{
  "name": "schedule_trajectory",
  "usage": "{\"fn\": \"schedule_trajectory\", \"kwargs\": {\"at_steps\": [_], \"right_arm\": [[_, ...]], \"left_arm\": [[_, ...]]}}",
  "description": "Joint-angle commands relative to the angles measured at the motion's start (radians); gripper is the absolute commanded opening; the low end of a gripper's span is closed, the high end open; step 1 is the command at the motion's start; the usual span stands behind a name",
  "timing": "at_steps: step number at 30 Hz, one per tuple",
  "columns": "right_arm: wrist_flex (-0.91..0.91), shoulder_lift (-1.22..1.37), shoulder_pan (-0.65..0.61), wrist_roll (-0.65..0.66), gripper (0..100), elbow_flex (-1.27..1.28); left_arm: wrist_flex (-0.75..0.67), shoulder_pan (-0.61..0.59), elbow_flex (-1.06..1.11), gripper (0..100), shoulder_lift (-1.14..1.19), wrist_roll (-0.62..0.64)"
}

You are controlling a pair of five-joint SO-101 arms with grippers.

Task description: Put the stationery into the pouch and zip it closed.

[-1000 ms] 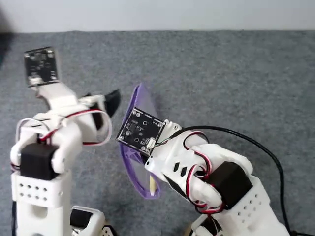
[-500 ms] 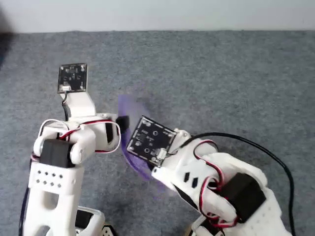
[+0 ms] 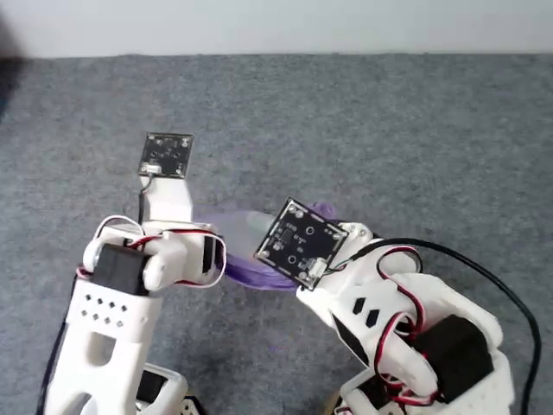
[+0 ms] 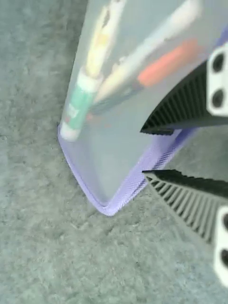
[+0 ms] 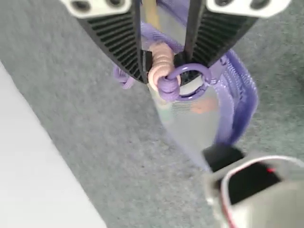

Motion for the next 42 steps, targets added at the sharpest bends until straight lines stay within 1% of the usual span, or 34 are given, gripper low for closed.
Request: {"fn": "schedule_trajectory", "kwargs": {"at_steps": [1,4,6,9,13,17,20,23,25,28,31,34,37,42], "right_arm": [[-0.064,0.015,0.051,0.009,0.7,-0.006],[-0.093,0.016,0.062,0.014,0.7,-0.006],[-0.119,0.016,0.062,0.038,0.7,0.003],[-0.189,0.008,0.062,0.06,0.7,0.048],[-0.292,0.008,0.062,0.055,0.7,0.094],[-0.397,0.008,0.062,0.054,0.7,0.141],[-0.427,0.007,0.062,0.054,0.7,0.17],[-0.421,0.007,0.062,0.052,0.7,0.18],[-0.418,0.007,0.062,0.052,0.7,0.18],[-0.418,0.007,0.062,0.052,0.7,0.18],[-0.418,0.007,0.062,0.052,0.7,0.18],[-0.418,0.007,0.062,0.052,0.7,0.18],[-0.418,0.007,0.059,0.052,0.7,0.18],[-0.426,0.015,0.059,0.052,0.7,0.18]], "left_arm": [[0.066,0.021,-0.114,12,-0.009,-0.006],[0.14,0.029,-0.185,15,-0.009,-0.009],[0.181,0.031,-0.219,21,-0.009,-0.009],[0.203,0.058,-0.225,29,-0.009,-0.008],[0.196,0.163,-0.214,29,-0.003,0.002],[0.138,0.293,-0.182,29,0.0,0.101],[0.069,0.348,-0.117,29,0.0,0.153],[0.061,0.344,-0.096,29,-0.009,0.173],[0.091,0.299,-0.114,29,-0.009,0.173],[0.152,0.215,-0.189,29,-0.009,0.164],[0.216,0.161,-0.303,29,-0.009,0.12],[0.245,0.129,-0.426,30,-0.009,0.115],[0.245,0.104,-0.518,30,-0.009,0.109],[0.242,0.103,-0.59,30,-0.009,0.086]]}}
